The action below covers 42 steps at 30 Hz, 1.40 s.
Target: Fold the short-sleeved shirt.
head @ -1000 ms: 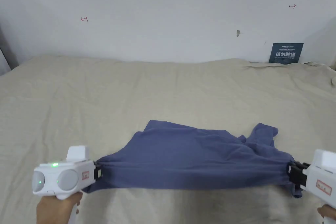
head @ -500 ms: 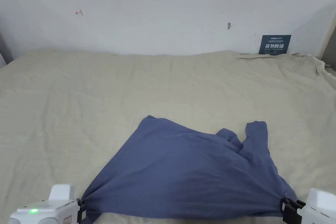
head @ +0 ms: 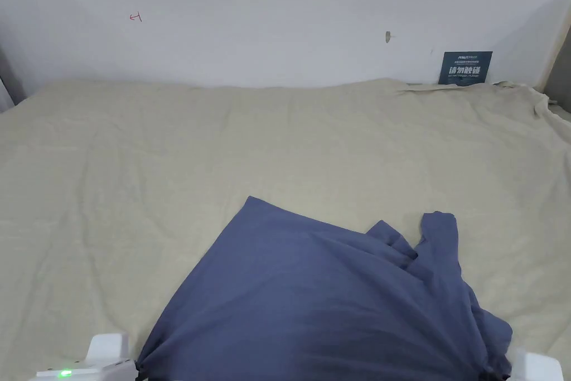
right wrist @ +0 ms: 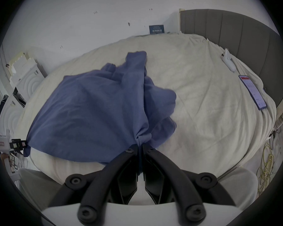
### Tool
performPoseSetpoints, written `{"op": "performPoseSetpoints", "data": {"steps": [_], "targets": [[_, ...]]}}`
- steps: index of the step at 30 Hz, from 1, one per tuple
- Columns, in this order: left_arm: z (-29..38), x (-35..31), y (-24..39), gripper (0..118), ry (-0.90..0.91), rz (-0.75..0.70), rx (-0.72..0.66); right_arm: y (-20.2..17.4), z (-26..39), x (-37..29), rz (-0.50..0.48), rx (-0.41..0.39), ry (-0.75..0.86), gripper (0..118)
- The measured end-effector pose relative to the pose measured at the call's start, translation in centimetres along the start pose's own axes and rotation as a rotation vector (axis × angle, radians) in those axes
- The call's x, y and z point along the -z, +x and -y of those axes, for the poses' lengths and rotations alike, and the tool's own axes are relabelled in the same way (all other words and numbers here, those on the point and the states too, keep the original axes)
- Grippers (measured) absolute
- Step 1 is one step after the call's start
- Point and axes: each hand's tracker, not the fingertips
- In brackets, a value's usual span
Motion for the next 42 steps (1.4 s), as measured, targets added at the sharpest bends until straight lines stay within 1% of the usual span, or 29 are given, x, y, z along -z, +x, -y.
{"op": "performPoseSetpoints", "data": {"steps": [2,4,5,6,7,8,9,10,14,18,20,22,24,26,27,28,29,30,31,32,34,36,42], "targets": [[-0.1,0.5,0.1,4,-0.028,0.001,-0.013,-0.7,0.3,0.1,0.010,0.002,-0.014,4],[-0.2,0.3,0.1,20,-0.023,0.000,-0.020,-0.8,0.3,-0.1,0.013,0.007,-0.018,7],[-0.3,0.3,0.2,33,-0.027,-0.001,-0.023,-1.2,0.3,-0.5,0.015,0.008,-0.019,14],[-0.5,0.1,0.2,56,-0.029,-0.005,-0.026,-1.4,0.1,-0.8,0.019,0.010,-0.017,33],[-0.7,-0.2,0.3,72,-0.030,-0.006,-0.028,-1.6,-0.1,-1.2,0.028,0.011,-0.012,53],[-1.0,-0.5,0.3,84,-0.032,-0.011,-0.033,-1.7,-0.3,-1.6,0.043,0.009,-0.005,74],[-1.4,-1.0,0.3,99,-0.023,-0.008,-0.043,-2.4,-0.8,-2.6,0.049,0.008,0.010,93],[-1.7,-1.6,0.3,104,-0.003,0.005,-0.058,-2.6,-1.1,-3.2,0.050,0.010,0.029,97],[-4.1,-5.2,1.0,106,0.155,0.061,-0.061,-2.7,-3.8,-6.2,0.036,0.039,0.185,99],[-6.8,-9.0,2.4,107,0.310,0.060,-0.026,-2.9,-6.8,-9.6,0.027,0.026,0.328,101],[-8.0,-10.3,3.0,110,0.367,0.073,-0.008,-3.1,-7.9,-11.2,0.020,0.019,0.392,103],[-9.0,-11.5,3.7,111,0.395,0.104,0.020,-3.1,-8.9,-12.4,0.016,0.009,0.444,103],[-9.9,-12.4,4.6,111,0.428,0.099,0.028,-3.3,-9.5,-13.4,0.016,-0.008,0.484,102],[-10.6,-12.9,5.5,108,0.469,0.093,0.034,-3.7,-9.8,-14.3,0.022,-0.027,0.527,100],[-10.9,-13.0,5.9,100,0.485,0.096,0.042,-3.7,-10.0,-14.6,0.023,-0.036,0.547,93],[-11.2,-13.2,6.4,87,0.498,0.098,0.053,-3.8,-10.1,-14.9,0.030,-0.041,0.566,82],[-11.4,-13.3,6.9,70,0.509,0.108,0.067,-4.1,-10.2,-15.2,0.036,-0.045,0.574,69],[-11.7,-13.4,7.4,39,0.515,0.118,0.088,-4.2,-10.3,-15.4,0.042,-0.054,0.581,42],[-12.1,-13.3,7.8,20,0.518,0.133,0.102,-4.3,-10.4,-15.5,0.048,-0.059,0.591,21],[-12.5,-13.2,8.2,12,0.517,0.166,0.108,-4.3,-10.4,-15.6,0.053,-0.071,0.602,6],[-13.5,-12.9,8.9,0,0.488,0.242,0.105,-4.3,-10.6,-15.5,0.060,-0.088,0.612,0],[-14.7,-12.0,9.7,0,0.475,0.288,0.091,-4.1,-10.8,-15.4,0.035,-0.093,0.622,0],[-19.4,-7.8,12.7,0,0.422,0.304,0.143,-3.3,-12.1,-13.7,0.054,-0.072,0.617,0]]}}
